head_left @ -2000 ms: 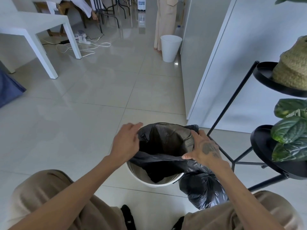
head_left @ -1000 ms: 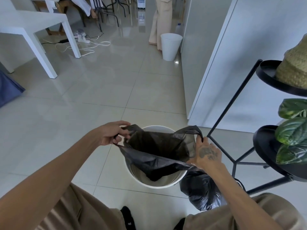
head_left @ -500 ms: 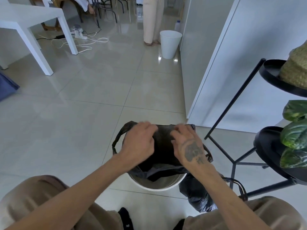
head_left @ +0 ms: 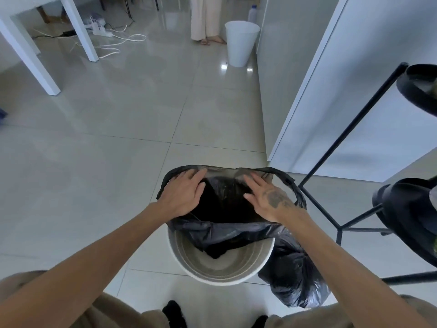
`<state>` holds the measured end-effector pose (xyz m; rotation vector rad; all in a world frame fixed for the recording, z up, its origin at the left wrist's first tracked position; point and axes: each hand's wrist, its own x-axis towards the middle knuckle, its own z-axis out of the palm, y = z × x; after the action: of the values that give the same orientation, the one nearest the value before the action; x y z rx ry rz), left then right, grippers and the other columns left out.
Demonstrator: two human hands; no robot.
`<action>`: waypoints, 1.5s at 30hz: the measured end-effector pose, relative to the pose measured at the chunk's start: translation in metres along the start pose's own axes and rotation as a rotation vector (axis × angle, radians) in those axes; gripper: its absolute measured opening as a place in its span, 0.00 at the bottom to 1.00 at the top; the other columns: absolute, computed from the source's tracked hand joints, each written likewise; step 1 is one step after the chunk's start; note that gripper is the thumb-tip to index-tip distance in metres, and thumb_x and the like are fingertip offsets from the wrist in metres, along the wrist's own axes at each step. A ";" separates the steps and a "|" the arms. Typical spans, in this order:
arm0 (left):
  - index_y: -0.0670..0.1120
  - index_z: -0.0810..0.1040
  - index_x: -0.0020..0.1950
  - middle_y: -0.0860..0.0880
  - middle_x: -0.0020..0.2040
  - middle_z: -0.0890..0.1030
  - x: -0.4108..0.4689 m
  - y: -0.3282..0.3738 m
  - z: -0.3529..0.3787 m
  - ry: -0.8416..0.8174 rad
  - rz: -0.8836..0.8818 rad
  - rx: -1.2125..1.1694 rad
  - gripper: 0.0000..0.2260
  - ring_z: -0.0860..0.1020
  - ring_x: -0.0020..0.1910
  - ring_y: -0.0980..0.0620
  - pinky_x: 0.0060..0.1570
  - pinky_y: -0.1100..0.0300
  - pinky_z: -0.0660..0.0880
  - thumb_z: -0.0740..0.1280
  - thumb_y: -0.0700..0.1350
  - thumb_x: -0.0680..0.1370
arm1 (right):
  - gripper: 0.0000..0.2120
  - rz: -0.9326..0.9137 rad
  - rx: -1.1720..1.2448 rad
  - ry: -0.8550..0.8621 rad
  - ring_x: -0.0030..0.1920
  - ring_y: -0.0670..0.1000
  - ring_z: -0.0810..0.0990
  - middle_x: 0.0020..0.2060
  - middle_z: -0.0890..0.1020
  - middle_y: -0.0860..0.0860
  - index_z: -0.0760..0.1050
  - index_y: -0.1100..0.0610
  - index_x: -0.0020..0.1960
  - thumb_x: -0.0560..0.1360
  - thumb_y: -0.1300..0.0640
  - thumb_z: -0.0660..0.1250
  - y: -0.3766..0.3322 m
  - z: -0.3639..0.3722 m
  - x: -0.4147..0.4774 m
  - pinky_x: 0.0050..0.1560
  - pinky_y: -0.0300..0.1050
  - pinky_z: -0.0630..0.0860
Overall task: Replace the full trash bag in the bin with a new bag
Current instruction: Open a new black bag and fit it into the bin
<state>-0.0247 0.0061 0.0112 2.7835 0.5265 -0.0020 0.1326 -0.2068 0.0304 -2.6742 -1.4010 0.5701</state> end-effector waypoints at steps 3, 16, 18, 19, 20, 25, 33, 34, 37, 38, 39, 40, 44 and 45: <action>0.49 0.60 0.80 0.43 0.73 0.72 0.020 -0.013 0.007 -0.116 -0.030 -0.130 0.22 0.72 0.69 0.41 0.66 0.49 0.70 0.52 0.51 0.86 | 0.32 0.062 0.097 -0.106 0.79 0.57 0.59 0.82 0.52 0.50 0.48 0.48 0.82 0.83 0.39 0.51 0.017 0.010 0.023 0.77 0.54 0.60; 0.48 0.85 0.59 0.49 0.51 0.87 -0.032 -0.049 0.035 0.148 -0.576 -1.103 0.21 0.85 0.51 0.51 0.59 0.51 0.80 0.82 0.48 0.67 | 0.19 0.212 1.176 -0.086 0.54 0.50 0.86 0.56 0.86 0.48 0.75 0.45 0.68 0.78 0.45 0.69 0.044 0.044 -0.025 0.58 0.49 0.81; 0.46 0.84 0.61 0.48 0.52 0.86 -0.046 -0.042 0.036 0.234 -0.592 -1.106 0.24 0.85 0.52 0.52 0.59 0.55 0.80 0.83 0.45 0.66 | 0.17 0.225 1.054 0.095 0.55 0.49 0.85 0.55 0.86 0.47 0.76 0.47 0.67 0.79 0.47 0.68 0.037 0.053 -0.037 0.57 0.44 0.80; 0.46 0.83 0.62 0.49 0.52 0.86 -0.054 -0.037 0.036 0.259 -0.587 -1.081 0.24 0.85 0.51 0.53 0.58 0.56 0.80 0.83 0.44 0.67 | 0.18 0.231 0.926 0.202 0.55 0.49 0.84 0.55 0.85 0.46 0.77 0.49 0.67 0.79 0.47 0.68 0.035 0.060 -0.042 0.58 0.44 0.79; 0.45 0.83 0.62 0.49 0.52 0.86 -0.061 -0.034 0.038 0.279 -0.582 -1.048 0.24 0.84 0.52 0.54 0.58 0.57 0.79 0.82 0.43 0.68 | 0.18 0.226 0.814 0.295 0.55 0.49 0.83 0.54 0.84 0.46 0.77 0.51 0.68 0.79 0.47 0.67 0.035 0.069 -0.047 0.58 0.43 0.79; 0.44 0.84 0.61 0.48 0.50 0.87 -0.099 -0.027 0.044 0.386 -0.586 -0.974 0.15 0.84 0.51 0.54 0.61 0.51 0.80 0.76 0.43 0.75 | 0.23 0.119 0.622 0.584 0.57 0.52 0.82 0.57 0.83 0.55 0.73 0.59 0.69 0.81 0.45 0.61 0.028 0.103 -0.070 0.58 0.48 0.80; 0.46 0.79 0.67 0.48 0.62 0.81 -0.130 -0.030 0.050 0.428 -0.168 -0.405 0.17 0.77 0.61 0.47 0.58 0.52 0.78 0.68 0.45 0.79 | 0.15 -0.099 0.152 0.728 0.58 0.56 0.76 0.59 0.78 0.55 0.80 0.60 0.60 0.80 0.52 0.63 0.018 0.122 -0.102 0.57 0.54 0.78; 0.46 0.80 0.66 0.47 0.62 0.80 -0.131 -0.030 0.048 0.433 -0.076 -0.299 0.17 0.76 0.62 0.46 0.56 0.52 0.79 0.67 0.45 0.78 | 0.14 -0.145 0.136 0.710 0.57 0.55 0.77 0.58 0.78 0.55 0.81 0.59 0.59 0.80 0.53 0.63 0.018 0.122 -0.106 0.56 0.54 0.78; 0.44 0.83 0.62 0.43 0.63 0.81 -0.135 -0.027 0.041 0.328 0.167 -0.047 0.16 0.76 0.66 0.39 0.56 0.48 0.80 0.71 0.36 0.75 | 0.11 -0.224 0.097 0.679 0.55 0.55 0.78 0.56 0.79 0.54 0.82 0.59 0.56 0.80 0.55 0.64 0.017 0.121 -0.118 0.54 0.55 0.79; 0.44 0.84 0.61 0.42 0.63 0.82 -0.136 -0.026 0.040 0.260 0.233 0.018 0.18 0.76 0.67 0.38 0.59 0.46 0.79 0.73 0.34 0.72 | 0.11 -0.244 0.092 0.676 0.55 0.55 0.78 0.55 0.80 0.55 0.83 0.59 0.55 0.80 0.55 0.64 0.017 0.120 -0.122 0.53 0.55 0.79; 0.44 0.85 0.60 0.42 0.62 0.83 -0.137 -0.026 0.039 0.197 0.290 0.064 0.19 0.76 0.68 0.38 0.62 0.44 0.78 0.74 0.33 0.70 | 0.12 -0.267 0.087 0.675 0.54 0.55 0.78 0.54 0.80 0.55 0.83 0.60 0.53 0.80 0.55 0.64 0.016 0.118 -0.125 0.53 0.55 0.79; 0.44 0.85 0.58 0.43 0.61 0.84 -0.139 -0.026 0.036 0.145 0.333 0.090 0.20 0.77 0.67 0.38 0.62 0.43 0.78 0.75 0.32 0.68 | 0.11 -0.294 0.079 0.672 0.54 0.56 0.78 0.54 0.81 0.55 0.84 0.60 0.52 0.79 0.55 0.65 0.016 0.117 -0.127 0.53 0.55 0.78; 0.43 0.87 0.51 0.44 0.54 0.86 -0.151 -0.020 0.022 0.127 0.388 0.061 0.14 0.82 0.61 0.40 0.58 0.46 0.81 0.74 0.33 0.67 | 0.13 -0.366 0.063 0.626 0.53 0.55 0.79 0.53 0.81 0.55 0.84 0.60 0.52 0.80 0.51 0.65 0.013 0.115 -0.142 0.54 0.51 0.78; 0.43 0.87 0.50 0.45 0.53 0.86 -0.155 -0.018 0.018 0.145 0.390 0.039 0.12 0.82 0.60 0.41 0.58 0.48 0.81 0.72 0.34 0.68 | 0.15 -0.367 0.058 0.604 0.53 0.54 0.79 0.53 0.81 0.54 0.83 0.59 0.53 0.80 0.49 0.66 0.012 0.116 -0.144 0.54 0.49 0.78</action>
<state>-0.1747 -0.0382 -0.0027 2.8908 0.0088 0.2795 0.0269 -0.3424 -0.0379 -2.1724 -1.5664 -0.2115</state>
